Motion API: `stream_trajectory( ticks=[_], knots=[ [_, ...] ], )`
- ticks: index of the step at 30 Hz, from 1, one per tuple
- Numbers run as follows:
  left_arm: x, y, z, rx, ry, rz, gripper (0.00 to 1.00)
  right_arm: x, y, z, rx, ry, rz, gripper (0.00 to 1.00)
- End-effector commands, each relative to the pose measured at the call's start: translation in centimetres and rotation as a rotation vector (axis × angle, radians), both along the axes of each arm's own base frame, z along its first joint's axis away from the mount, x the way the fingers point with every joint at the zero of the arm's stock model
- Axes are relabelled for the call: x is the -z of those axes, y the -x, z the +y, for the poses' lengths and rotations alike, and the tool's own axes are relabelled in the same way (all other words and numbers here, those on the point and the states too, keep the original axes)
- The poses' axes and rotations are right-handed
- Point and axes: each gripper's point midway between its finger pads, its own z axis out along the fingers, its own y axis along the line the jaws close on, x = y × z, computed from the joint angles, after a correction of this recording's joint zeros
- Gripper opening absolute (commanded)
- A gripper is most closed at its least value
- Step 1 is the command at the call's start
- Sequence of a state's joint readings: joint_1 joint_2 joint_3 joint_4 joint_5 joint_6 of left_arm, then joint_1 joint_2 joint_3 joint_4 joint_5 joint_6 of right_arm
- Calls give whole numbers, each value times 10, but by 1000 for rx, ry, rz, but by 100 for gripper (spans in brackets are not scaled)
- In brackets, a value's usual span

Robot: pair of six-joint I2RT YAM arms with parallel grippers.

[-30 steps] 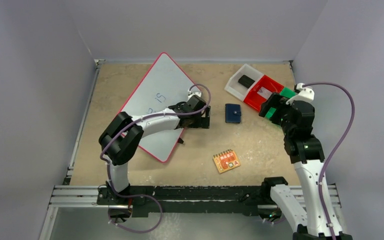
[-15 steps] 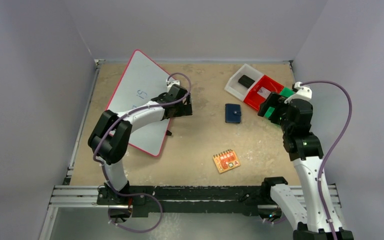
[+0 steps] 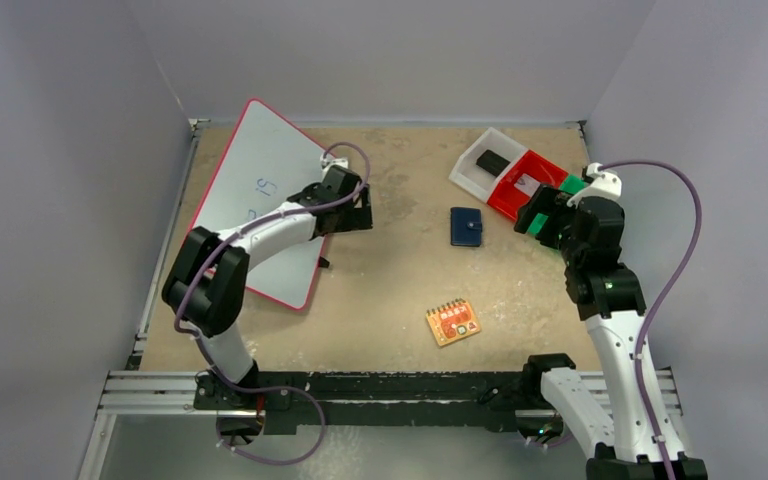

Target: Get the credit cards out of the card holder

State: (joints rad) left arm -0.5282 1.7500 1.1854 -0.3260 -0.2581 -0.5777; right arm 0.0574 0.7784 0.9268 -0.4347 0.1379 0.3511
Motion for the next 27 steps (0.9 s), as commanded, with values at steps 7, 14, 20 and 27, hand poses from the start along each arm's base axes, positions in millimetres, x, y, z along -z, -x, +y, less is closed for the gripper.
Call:
stream_trajectory(
  ticks=[7, 14, 20, 27],
  knots=[
    [16, 35, -72, 142, 60, 37, 100, -11, -6, 5, -19, -31, -50, 100],
    [20, 33, -18, -14, -57, -12, 100, -12, -3, 6, -23, -36, -55, 100],
    [17, 22, 36, -122, -75, -8, 100, -14, -5, 8, -28, -48, -58, 100],
    [11, 7, 82, -178, -186, -1, 100, -10, -5, 9, -31, -51, -46, 100]
  ],
)
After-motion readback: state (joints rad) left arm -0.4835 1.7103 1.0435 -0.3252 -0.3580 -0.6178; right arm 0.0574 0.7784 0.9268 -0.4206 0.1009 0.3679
